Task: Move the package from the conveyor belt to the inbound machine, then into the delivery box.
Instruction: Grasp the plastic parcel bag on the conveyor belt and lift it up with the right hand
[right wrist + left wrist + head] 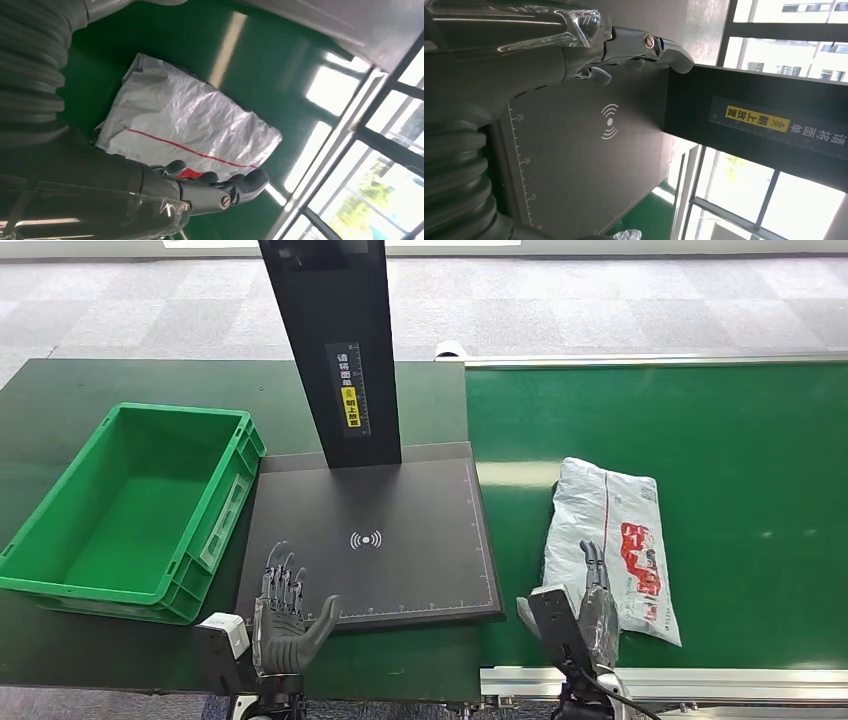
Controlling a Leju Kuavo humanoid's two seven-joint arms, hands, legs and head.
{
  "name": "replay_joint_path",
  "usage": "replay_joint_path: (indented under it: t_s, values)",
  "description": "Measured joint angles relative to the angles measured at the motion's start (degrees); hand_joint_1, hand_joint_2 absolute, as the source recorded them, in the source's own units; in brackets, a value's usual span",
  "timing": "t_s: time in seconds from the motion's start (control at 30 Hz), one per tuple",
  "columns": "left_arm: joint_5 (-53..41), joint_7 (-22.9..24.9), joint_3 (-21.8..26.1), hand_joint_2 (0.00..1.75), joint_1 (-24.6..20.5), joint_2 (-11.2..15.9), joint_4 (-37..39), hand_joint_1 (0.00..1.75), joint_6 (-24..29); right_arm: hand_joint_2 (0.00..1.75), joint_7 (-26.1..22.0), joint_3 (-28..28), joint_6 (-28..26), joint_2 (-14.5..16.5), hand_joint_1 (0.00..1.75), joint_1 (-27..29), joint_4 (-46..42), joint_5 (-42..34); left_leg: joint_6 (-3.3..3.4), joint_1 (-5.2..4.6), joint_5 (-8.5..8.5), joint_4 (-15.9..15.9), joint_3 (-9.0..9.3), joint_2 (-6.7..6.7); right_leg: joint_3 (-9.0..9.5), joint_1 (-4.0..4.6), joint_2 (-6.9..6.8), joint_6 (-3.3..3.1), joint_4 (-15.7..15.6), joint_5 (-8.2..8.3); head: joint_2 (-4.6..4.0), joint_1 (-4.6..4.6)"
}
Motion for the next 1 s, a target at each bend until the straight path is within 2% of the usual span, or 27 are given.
replay_joint_path:
  t_s: [0.13,0.3,0.4,0.57,0.7,1.0]
  values:
    - [0.87,0.01,-0.28,1.75,-0.03,0.31,0.07,0.0,-0.65,1.75,7.01,-6.68,3.62,-1.81,0.0,-4.04,5.27,-0.22,0.01,-0.01,0.01,0.01,0.0,0.01,0.01,-0.01,0.01,0.01,0.0,0.02,0.0,0.01]
    - [1.41,0.06,-0.57,1.75,-1.0,0.46,0.52,0.0,-1.13,1.75,10.05,-15.56,6.45,-4.94,0.0,-11.54,19.19,2.51,0.04,-0.06,0.03,0.04,0.05,-0.02,0.07,-0.06,0.0,0.03,-0.01,0.06,0.0,0.02]
    - [1.46,0.13,-0.85,1.75,-1.47,0.5,0.8,0.0,-1.24,1.75,11.94,-18.26,8.12,-5.85,0.0,-14.33,27.01,3.92,0.04,-0.03,0.03,0.04,0.06,-0.01,0.05,-0.04,0.0,0.03,0.0,0.07,0.0,0.0]
    - [1.79,0.16,-1.12,1.75,-2.02,0.6,1.32,0.0,-1.28,1.75,12.79,-19.37,8.88,-6.13,0.03,-18.5,35.13,5.48,-0.06,0.15,-0.08,0.03,0.35,0.18,0.21,0.15,0.24,-0.02,-0.04,0.01,0.0,0.01]
    - [2.02,0.15,-1.26,1.75,-2.3,0.63,1.74,0.0,-1.23,1.75,12.94,-19.6,9.17,-6.19,1.74,-20.85,38.86,5.78,-0.06,0.17,-0.16,0.02,0.7,0.2,0.67,0.16,0.25,-0.04,-0.21,-0.03,0.0,0.02]
    - [3.08,-0.06,-1.28,1.75,-2.22,0.94,1.56,0.0,0.59,1.75,11.51,-19.78,9.51,-6.36,1.75,-25.18,43.4,5.91,0.12,0.16,-0.08,0.05,1.18,0.41,1.32,0.16,0.42,0.09,-0.47,0.36,0.0,0.04]
